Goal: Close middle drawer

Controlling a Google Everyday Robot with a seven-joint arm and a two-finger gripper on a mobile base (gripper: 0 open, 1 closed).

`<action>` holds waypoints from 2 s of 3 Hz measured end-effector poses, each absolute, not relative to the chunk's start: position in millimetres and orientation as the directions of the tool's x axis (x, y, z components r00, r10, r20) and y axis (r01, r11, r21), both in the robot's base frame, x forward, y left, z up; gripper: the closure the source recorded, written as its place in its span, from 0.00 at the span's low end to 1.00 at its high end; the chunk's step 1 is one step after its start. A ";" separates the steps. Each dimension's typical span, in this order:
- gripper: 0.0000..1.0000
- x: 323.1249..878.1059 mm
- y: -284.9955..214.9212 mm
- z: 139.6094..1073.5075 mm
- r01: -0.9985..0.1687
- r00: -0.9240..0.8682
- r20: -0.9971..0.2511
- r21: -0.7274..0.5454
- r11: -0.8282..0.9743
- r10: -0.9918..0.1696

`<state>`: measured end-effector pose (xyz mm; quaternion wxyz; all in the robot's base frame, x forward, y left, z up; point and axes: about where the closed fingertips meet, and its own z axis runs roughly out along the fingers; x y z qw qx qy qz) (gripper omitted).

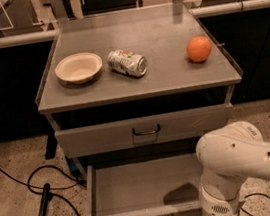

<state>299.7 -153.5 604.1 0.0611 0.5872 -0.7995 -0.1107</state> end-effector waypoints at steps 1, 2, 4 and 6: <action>1.00 298.9 -151.7 597.7 -0.922 -0.305 -0.032 0.263 0.286 -0.952; 1.00 295.0 -150.7 580.8 -0.903 -0.326 -0.039 0.307 0.299 -0.945; 1.00 300.7 -148.1 485.7 -0.834 -0.456 0.007 0.345 0.430 -0.890; 1.00 334.7 -149.3 451.0 -0.825 -0.519 0.059 0.225 0.518 -0.853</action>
Offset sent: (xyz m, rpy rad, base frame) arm -0.0088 0.0053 -0.0478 0.0597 0.1171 -0.0539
